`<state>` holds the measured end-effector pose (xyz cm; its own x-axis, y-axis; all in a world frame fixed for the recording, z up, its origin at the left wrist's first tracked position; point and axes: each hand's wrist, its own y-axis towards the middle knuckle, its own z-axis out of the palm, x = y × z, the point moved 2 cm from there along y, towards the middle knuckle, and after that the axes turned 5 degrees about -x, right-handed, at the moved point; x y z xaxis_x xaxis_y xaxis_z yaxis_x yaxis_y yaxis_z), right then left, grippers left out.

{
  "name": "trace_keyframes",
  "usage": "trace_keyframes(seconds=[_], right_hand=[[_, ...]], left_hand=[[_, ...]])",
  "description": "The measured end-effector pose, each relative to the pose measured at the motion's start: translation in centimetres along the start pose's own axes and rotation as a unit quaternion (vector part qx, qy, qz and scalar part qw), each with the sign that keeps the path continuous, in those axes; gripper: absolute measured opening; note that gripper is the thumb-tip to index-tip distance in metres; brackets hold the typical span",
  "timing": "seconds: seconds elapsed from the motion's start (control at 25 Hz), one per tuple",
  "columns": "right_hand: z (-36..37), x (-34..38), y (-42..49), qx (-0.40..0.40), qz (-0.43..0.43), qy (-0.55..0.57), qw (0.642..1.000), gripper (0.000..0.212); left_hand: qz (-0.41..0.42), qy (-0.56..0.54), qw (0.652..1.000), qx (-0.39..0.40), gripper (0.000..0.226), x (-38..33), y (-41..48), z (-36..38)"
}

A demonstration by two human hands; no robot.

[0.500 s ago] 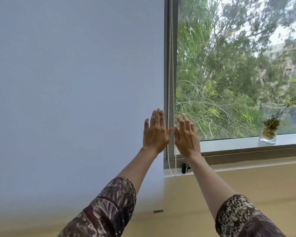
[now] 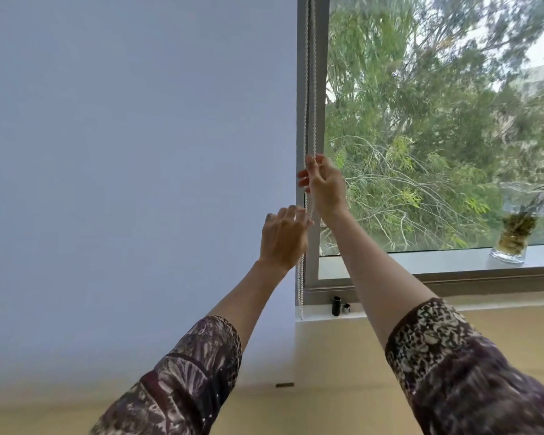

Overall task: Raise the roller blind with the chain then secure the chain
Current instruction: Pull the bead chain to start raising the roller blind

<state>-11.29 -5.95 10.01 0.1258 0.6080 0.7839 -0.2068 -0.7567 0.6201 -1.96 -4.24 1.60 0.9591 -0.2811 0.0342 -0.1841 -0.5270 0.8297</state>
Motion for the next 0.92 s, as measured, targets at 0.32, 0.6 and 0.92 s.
trace_keyframes(seconds=[0.32,0.6,0.92], right_hand=[[0.5,0.5,-1.2,-0.085,-0.1,-0.005,0.991,0.019],[0.0,1.7,-2.9,-0.106,-0.112,-0.009,0.988,0.02],[-0.2,4.4,-5.0,-0.029,-0.08,0.068,0.994,0.021]], left_hand=[[-0.045,-0.161,0.986,-0.022,0.025,2.0,-0.3,-0.7],[-0.224,-0.356,0.906,-0.048,0.026,1.5,3.1,-3.6],[-0.269,-0.531,0.801,0.067,0.042,0.0,6.3,-5.6]])
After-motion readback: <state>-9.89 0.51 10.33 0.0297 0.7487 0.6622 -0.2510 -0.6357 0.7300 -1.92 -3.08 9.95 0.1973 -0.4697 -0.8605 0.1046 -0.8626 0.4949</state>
